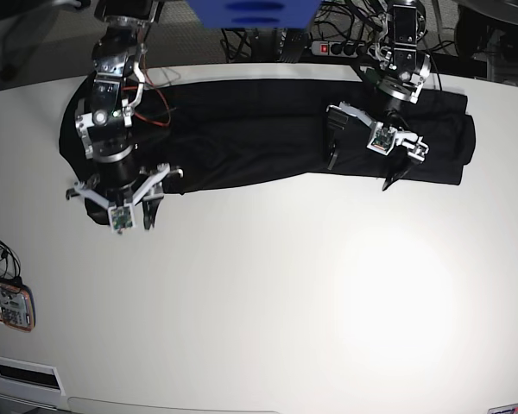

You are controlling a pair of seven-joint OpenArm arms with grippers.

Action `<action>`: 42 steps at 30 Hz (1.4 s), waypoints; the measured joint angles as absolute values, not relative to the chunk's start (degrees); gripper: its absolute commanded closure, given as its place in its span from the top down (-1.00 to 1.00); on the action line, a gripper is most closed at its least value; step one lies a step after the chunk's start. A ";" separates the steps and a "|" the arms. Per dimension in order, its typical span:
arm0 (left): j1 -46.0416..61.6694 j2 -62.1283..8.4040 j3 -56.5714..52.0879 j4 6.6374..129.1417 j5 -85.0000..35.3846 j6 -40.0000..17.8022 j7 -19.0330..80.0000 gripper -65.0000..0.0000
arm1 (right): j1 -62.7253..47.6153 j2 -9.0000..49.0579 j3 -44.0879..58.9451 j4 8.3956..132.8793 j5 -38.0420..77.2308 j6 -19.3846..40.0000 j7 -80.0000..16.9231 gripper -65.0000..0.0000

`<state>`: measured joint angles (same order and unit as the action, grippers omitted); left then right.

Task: Fold the T-shirt properly
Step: 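Release the strip ends and reposition both grippers onto the strip's ends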

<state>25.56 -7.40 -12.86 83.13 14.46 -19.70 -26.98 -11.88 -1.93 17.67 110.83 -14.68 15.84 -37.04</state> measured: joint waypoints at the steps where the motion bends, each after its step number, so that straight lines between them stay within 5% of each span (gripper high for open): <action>1: 26.24 -7.68 -12.86 83.13 14.48 -19.70 -27.05 1.00 | -10.50 -1.91 17.76 110.69 -14.76 15.90 -37.23 -0.08; 11: 30.06 -7.60 -18.83 85.19 13.89 -20.12 -26.89 1.00 | -9.58 -1.87 18.02 108.29 -14.79 16.01 -37.34 -0.08; 23: 34.87 -11.81 -22.04 90.17 -0.45 -19.31 -26.92 1.00 | -12.21 -1.78 18.09 108.09 -14.55 16.23 -36.67 -0.08; 31: 30.96 -11.81 -21.89 78.83 -0.01 -19.62 -26.92 1.00 | -12.08 2.04 18.59 91.07 -14.11 15.70 -31.35 -0.08; 42: 27.22 -16.10 -21.56 73.30 -1.28 -20.82 -28.69 1.00 | -12.16 2.04 30.26 90.59 -14.57 16.03 -28.58 -0.08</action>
<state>27.22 -16.10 -21.56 73.30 -1.28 -20.82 -28.69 -12.16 2.04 30.26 90.59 -14.57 16.03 -28.58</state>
